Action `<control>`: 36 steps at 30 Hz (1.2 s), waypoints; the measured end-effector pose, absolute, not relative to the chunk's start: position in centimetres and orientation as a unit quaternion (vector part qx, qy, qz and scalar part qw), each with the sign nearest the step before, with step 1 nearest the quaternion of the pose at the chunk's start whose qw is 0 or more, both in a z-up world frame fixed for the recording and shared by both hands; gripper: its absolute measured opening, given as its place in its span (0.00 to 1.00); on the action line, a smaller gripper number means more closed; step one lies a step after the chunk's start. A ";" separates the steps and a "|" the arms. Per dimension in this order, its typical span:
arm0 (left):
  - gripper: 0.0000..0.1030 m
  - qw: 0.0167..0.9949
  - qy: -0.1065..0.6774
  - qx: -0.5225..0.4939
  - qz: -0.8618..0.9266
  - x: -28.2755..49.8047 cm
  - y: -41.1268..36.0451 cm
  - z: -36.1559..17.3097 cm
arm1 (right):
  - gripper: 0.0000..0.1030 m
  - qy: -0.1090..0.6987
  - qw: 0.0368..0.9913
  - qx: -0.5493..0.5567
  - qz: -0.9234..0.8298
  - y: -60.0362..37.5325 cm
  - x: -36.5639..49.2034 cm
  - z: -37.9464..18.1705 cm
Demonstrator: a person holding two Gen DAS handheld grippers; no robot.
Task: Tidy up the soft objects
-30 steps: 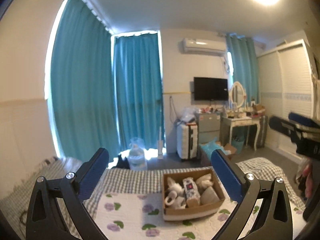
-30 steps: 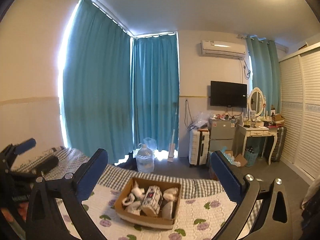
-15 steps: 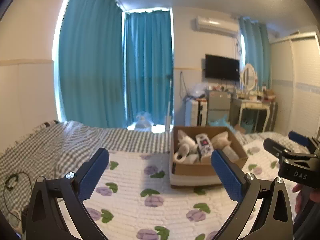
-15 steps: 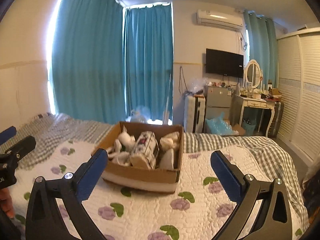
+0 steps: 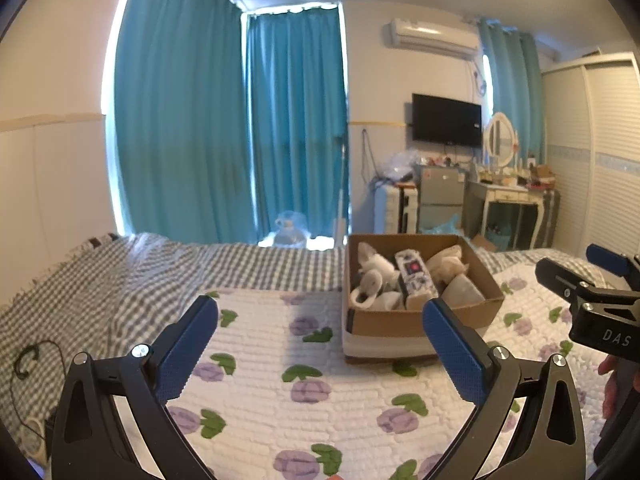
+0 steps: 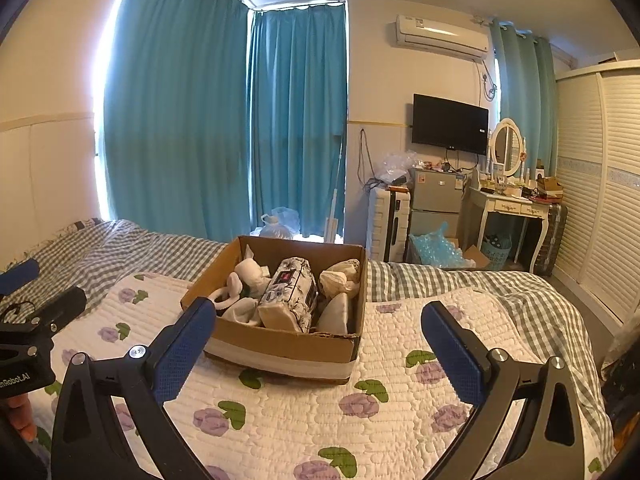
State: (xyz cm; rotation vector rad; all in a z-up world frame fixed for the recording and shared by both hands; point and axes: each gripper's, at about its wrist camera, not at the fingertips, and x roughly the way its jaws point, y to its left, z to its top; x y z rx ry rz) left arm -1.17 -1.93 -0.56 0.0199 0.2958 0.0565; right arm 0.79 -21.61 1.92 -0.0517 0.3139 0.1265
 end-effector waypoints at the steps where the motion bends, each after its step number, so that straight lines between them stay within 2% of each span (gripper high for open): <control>1: 1.00 0.989 0.148 0.010 0.028 -1.2 -1.9 -0.6 | 1.00 0.157 0.985 -0.025 0.064 -21.6 0.7 2.0; 36: 1.00 0.987 0.160 0.005 0.029 -1.1 -1.4 -1.1 | 1.00 0.173 0.983 -0.013 0.065 -21.8 1.2 1.6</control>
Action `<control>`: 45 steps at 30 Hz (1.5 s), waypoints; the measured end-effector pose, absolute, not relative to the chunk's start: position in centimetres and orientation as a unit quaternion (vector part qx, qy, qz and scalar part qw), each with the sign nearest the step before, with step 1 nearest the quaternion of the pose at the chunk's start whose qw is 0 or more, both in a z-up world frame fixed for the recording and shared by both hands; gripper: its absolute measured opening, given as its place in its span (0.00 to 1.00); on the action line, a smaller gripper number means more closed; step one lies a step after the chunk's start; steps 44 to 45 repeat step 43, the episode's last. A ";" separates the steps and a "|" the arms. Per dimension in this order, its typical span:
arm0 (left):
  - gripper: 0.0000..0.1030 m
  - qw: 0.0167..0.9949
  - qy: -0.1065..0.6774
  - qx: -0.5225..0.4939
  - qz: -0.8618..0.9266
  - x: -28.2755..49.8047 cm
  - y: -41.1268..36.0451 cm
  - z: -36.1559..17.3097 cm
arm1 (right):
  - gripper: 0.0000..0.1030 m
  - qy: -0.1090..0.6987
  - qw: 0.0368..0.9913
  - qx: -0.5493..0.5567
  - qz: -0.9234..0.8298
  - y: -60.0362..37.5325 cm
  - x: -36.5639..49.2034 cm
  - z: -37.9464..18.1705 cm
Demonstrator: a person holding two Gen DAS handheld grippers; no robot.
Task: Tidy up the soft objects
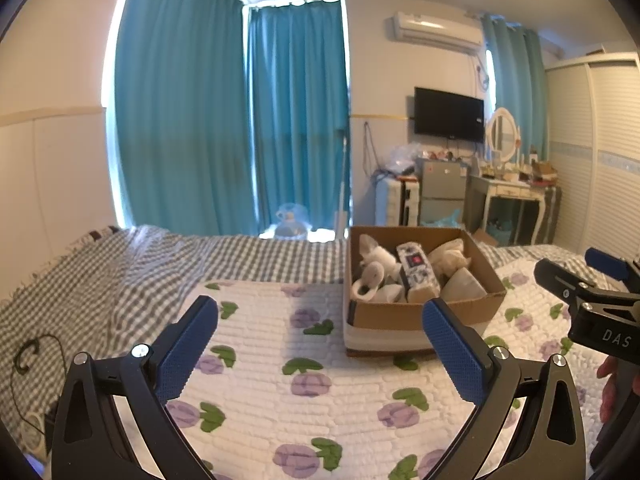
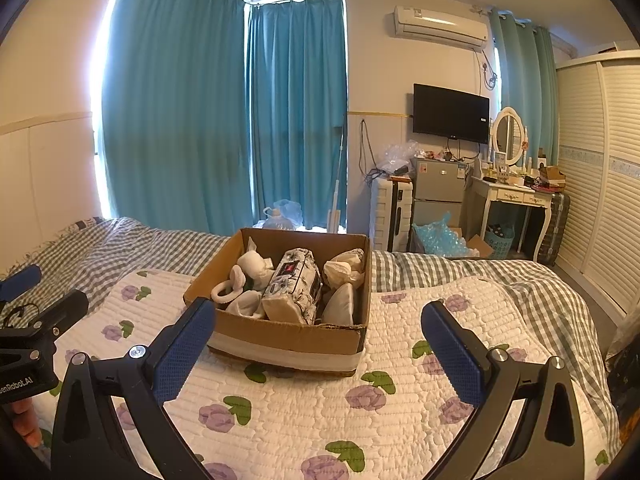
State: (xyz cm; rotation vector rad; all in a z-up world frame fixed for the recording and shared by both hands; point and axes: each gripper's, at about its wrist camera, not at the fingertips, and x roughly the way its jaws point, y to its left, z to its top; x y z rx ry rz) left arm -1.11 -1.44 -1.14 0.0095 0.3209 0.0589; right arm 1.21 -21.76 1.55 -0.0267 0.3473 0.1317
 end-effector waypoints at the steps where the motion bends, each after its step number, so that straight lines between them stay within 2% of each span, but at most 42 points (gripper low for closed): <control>1: 1.00 0.987 0.160 0.005 0.030 -1.1 -1.4 -1.2 | 1.00 0.173 0.983 -0.013 0.065 -21.8 1.2 1.5; 45: 1.00 0.985 0.167 0.011 0.036 -1.0 -1.2 -1.5 | 1.00 0.186 0.980 -0.011 0.069 -21.3 1.6 0.9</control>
